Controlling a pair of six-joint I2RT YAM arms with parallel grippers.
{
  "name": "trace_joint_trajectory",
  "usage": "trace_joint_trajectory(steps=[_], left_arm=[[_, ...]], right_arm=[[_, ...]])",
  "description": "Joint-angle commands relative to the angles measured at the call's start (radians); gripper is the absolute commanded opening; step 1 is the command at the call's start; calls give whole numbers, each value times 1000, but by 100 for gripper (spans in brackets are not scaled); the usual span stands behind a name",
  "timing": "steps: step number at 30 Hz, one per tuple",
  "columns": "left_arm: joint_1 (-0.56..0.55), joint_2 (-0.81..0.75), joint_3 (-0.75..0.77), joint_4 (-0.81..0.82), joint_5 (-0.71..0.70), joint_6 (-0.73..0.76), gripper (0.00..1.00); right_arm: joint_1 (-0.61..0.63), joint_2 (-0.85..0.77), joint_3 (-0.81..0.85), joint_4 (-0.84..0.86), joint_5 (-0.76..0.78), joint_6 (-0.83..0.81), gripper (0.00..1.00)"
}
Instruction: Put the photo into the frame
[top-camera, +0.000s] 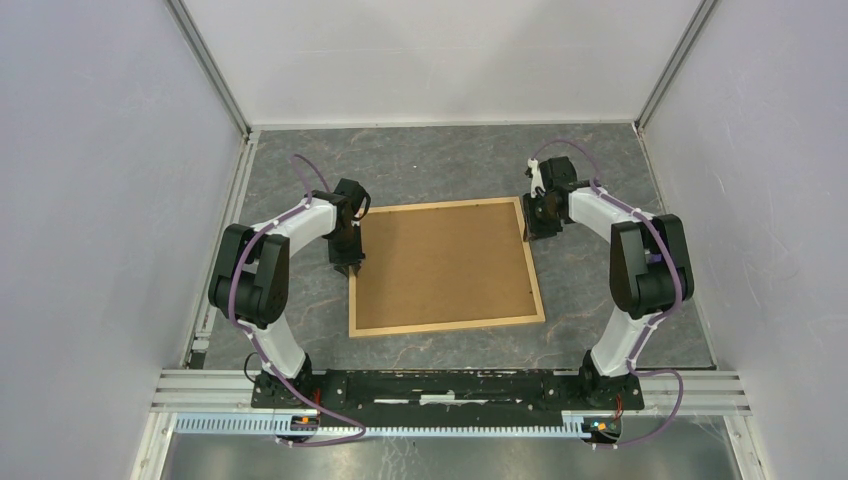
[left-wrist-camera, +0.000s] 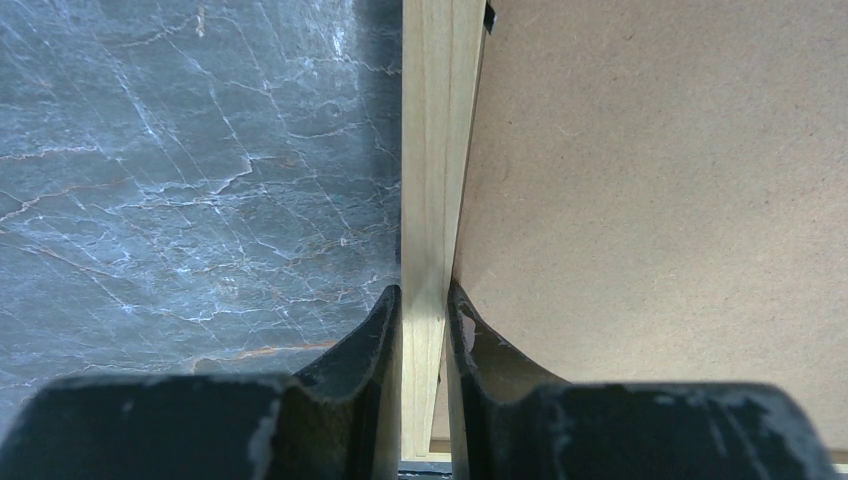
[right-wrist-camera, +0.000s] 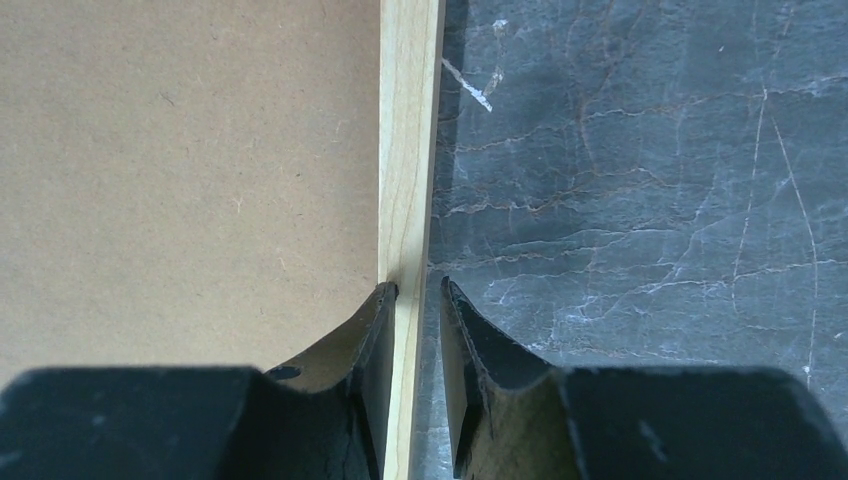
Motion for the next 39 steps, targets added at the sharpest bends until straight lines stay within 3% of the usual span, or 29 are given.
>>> trace_joint_trajectory(steps=[1, 25, 39], left_arm=[[-15, 50, -9, 45, -25, 40, 2], [-19, 43, -13, 46, -36, 40, 2], [-21, 45, -12, 45, -39, 40, 2]], right_arm=[[7, 14, 7, 16, 3, -14, 29], [19, -19, -37, 18, 51, -19, 29], [3, -29, -68, 32, -1, -15, 32]])
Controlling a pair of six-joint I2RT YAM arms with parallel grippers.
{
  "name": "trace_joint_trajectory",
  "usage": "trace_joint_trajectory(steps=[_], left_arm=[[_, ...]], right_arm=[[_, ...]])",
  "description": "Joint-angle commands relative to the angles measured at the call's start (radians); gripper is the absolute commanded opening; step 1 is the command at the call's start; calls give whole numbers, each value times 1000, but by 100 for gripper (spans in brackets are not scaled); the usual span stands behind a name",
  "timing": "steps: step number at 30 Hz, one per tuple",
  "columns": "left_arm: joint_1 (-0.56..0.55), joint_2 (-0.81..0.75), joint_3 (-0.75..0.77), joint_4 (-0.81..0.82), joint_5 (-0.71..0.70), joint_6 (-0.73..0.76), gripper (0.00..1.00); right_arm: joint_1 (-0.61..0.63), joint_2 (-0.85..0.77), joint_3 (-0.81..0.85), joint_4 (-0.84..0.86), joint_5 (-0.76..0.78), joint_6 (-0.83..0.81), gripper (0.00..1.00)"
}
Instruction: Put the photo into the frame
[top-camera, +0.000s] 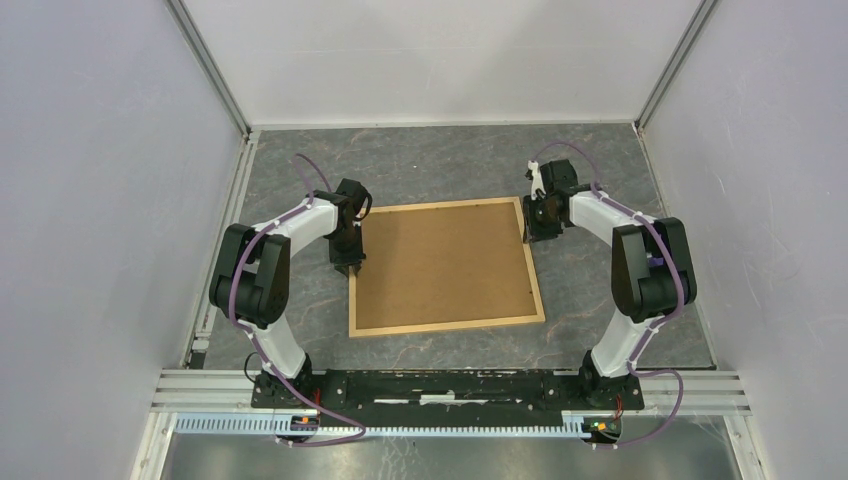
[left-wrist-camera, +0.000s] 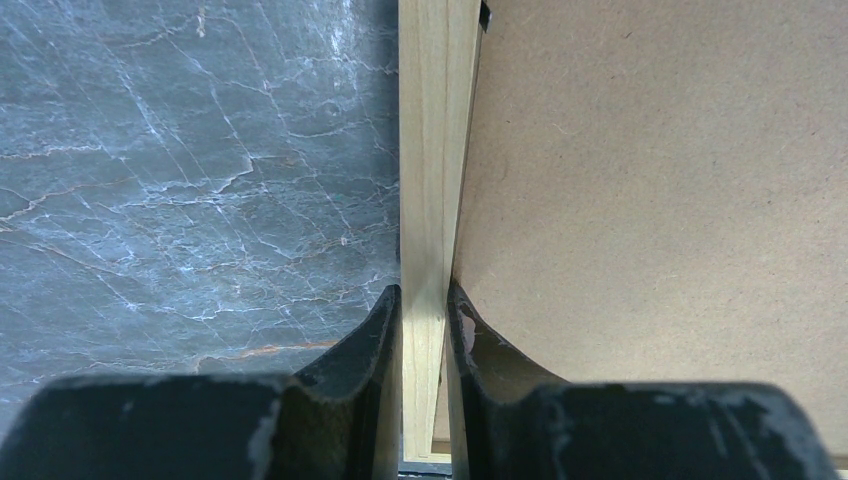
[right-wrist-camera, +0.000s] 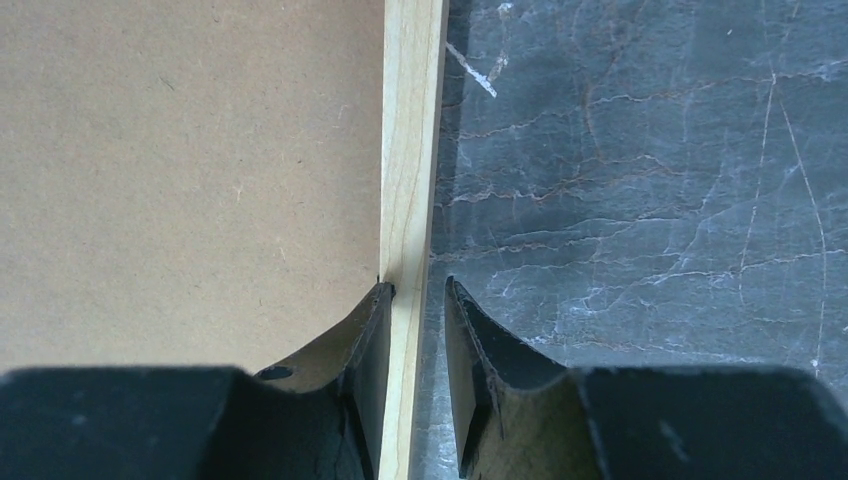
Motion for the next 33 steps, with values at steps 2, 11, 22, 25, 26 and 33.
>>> trace_joint_trajectory(steps=[2, 11, 22, 25, 26, 33], left_arm=[[-11, 43, -15, 46, -24, 40, 2], [-11, 42, -13, 48, -22, 40, 2], [-12, 41, -13, 48, -20, 40, 2], [-13, 39, -16, 48, -24, 40, 2], [-12, 41, -15, 49, -21, 40, 2], [-13, 41, -16, 48, -25, 40, 2]], right_arm=[[0, 0, -38, 14, -4, -15, 31], [3, 34, -29, 9, 56, -15, 31], [18, 56, -25, -1, 111, -15, 30], [23, 57, -28, 1, 113, -13, 31], [22, 57, -29, -2, 114, -15, 31], [23, 59, -27, -6, 154, -17, 30]])
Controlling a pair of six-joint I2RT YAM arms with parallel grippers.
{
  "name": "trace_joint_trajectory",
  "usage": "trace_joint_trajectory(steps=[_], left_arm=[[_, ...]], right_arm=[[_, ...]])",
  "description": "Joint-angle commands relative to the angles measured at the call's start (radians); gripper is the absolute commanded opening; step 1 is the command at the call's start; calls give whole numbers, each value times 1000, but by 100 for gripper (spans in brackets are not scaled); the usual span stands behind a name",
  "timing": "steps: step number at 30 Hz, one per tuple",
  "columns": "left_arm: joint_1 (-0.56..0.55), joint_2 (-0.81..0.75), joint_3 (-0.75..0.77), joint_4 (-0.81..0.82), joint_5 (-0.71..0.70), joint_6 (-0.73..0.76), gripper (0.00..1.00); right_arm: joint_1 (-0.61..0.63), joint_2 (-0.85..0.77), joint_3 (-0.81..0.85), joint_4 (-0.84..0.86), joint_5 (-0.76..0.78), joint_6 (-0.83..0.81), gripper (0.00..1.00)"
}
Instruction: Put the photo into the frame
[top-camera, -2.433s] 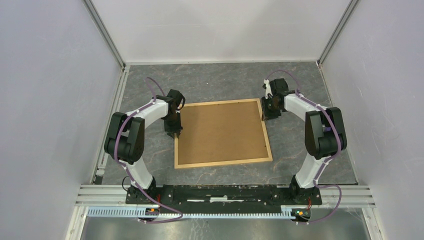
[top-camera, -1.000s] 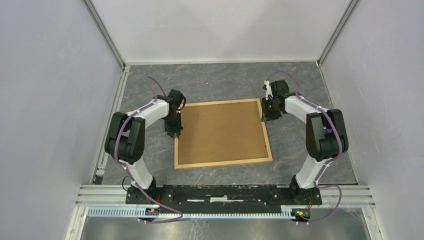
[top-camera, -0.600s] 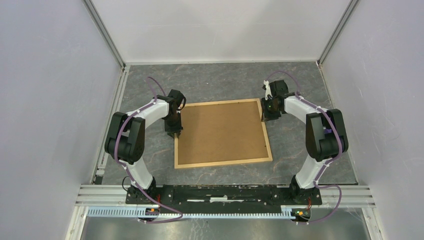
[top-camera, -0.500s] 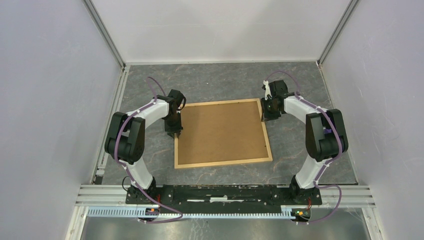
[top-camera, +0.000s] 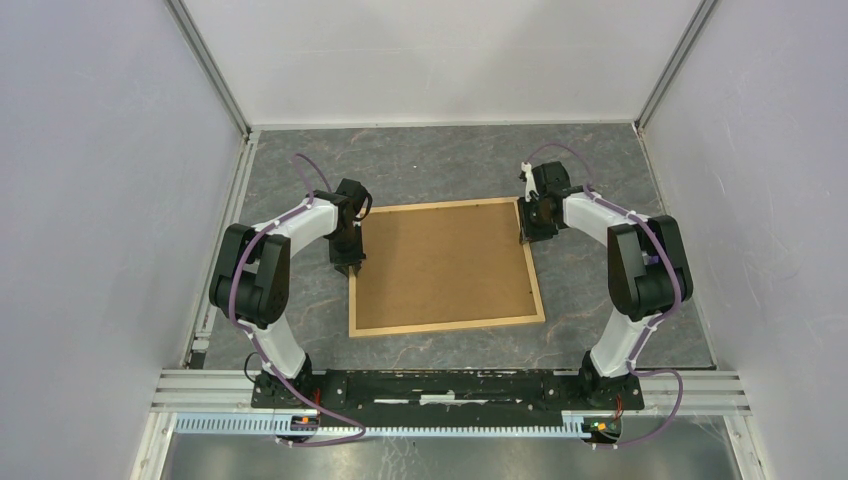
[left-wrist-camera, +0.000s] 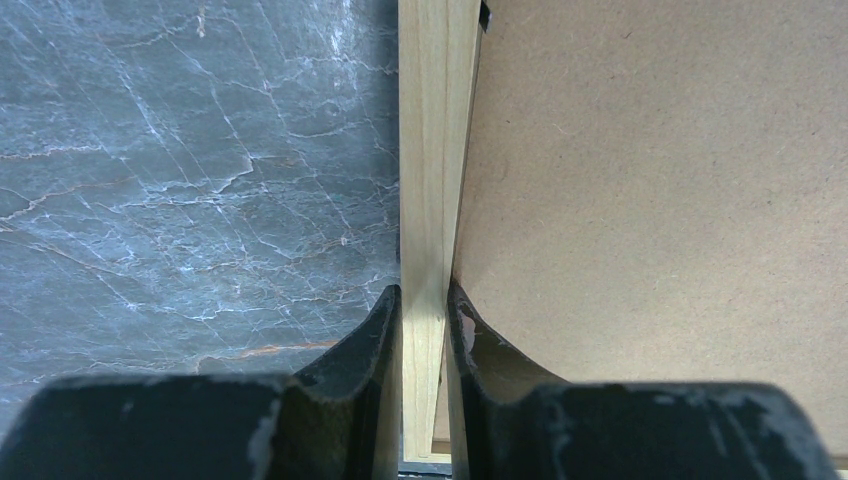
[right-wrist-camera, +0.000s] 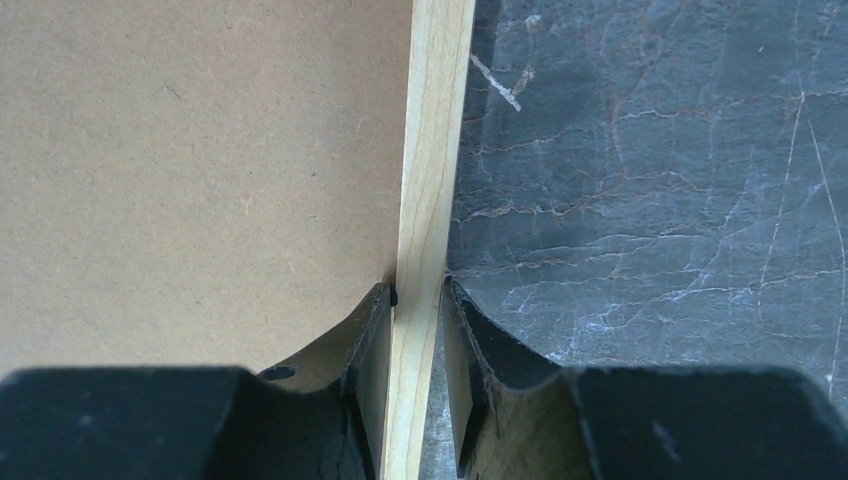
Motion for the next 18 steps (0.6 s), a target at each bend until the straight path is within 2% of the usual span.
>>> trace_joint_trajectory(steps=[1, 6, 11, 18], left_arm=[[-14, 42, -14, 47, -24, 40, 2], [-17, 45, -13, 47, -27, 41, 2], [-17, 46, -13, 47, -27, 40, 2], [-18, 49, -12, 44, -31, 40, 2]], right_arm=[[-5, 45, -14, -39, 108, -19, 30], [-5, 51, 10, -41, 85, -13, 31], [-6, 22, 37, -46, -42, -18, 35], [-5, -44, 52, -71, 21, -32, 35]])
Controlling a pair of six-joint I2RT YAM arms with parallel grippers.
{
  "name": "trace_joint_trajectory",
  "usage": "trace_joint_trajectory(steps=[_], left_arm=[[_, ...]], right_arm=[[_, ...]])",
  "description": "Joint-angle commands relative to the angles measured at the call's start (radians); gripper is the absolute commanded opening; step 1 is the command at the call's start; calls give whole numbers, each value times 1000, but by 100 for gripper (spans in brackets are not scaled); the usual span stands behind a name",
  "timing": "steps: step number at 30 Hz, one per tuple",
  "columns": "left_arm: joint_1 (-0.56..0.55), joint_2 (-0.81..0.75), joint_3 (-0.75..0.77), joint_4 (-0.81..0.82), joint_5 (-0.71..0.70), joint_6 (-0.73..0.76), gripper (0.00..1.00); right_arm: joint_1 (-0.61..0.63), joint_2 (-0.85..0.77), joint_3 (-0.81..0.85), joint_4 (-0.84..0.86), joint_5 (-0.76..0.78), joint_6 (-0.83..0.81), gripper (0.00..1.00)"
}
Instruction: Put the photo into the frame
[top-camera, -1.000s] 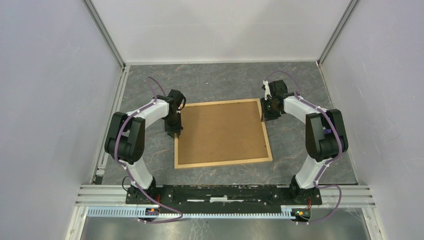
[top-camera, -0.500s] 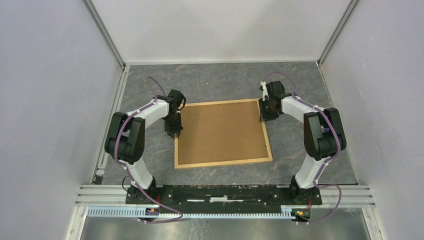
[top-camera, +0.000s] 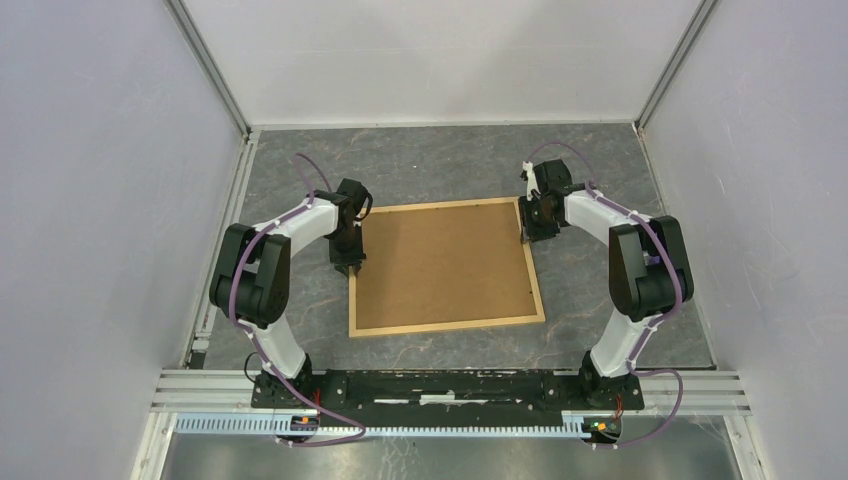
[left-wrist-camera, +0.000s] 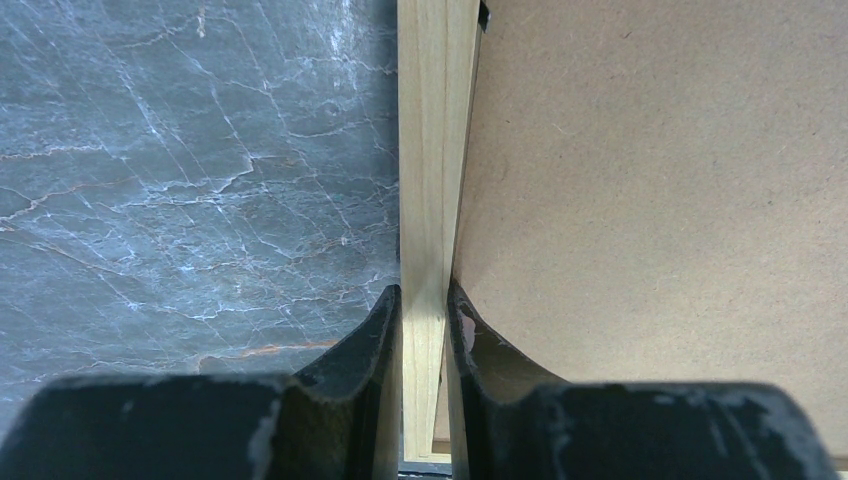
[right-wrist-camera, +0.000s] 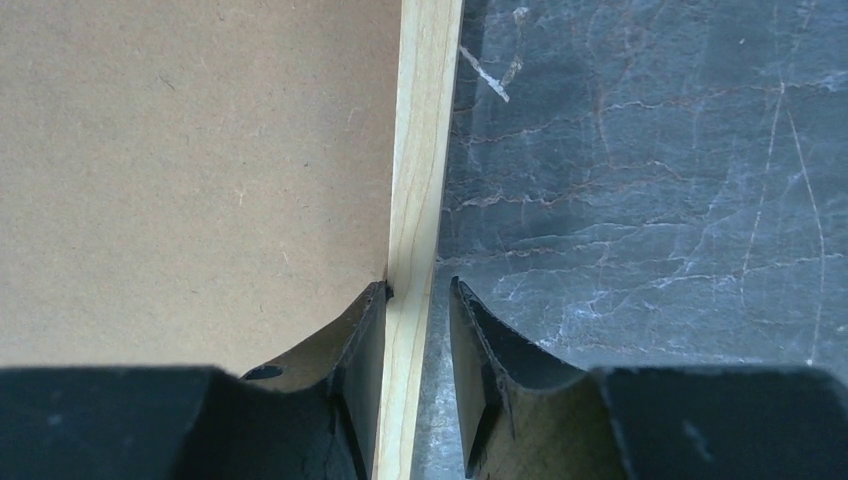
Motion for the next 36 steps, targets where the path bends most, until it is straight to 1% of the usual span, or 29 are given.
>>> trace_joint_trajectory(steps=[1, 9, 16, 18, 24, 36], left_arm=[[-16, 46, -14, 45, -27, 41, 2], [-18, 45, -14, 46, -31, 41, 2], [-17, 44, -15, 46, -32, 41, 2], [-17, 43, -17, 45, -32, 41, 2], [-19, 43, -17, 46, -30, 41, 2], [-31, 48, -11, 39, -44, 45, 2]], right_arm=[[-1, -42, 28, -34, 21, -26, 34], [-1, -10, 5, -15, 16, -27, 32], [-1, 31, 10, -23, 85, -19, 31], [-1, 42, 4, -22, 128, -16, 30], [-1, 79, -8, -15, 152, -8, 30], [-4, 148, -13, 4, 74, -5, 30]])
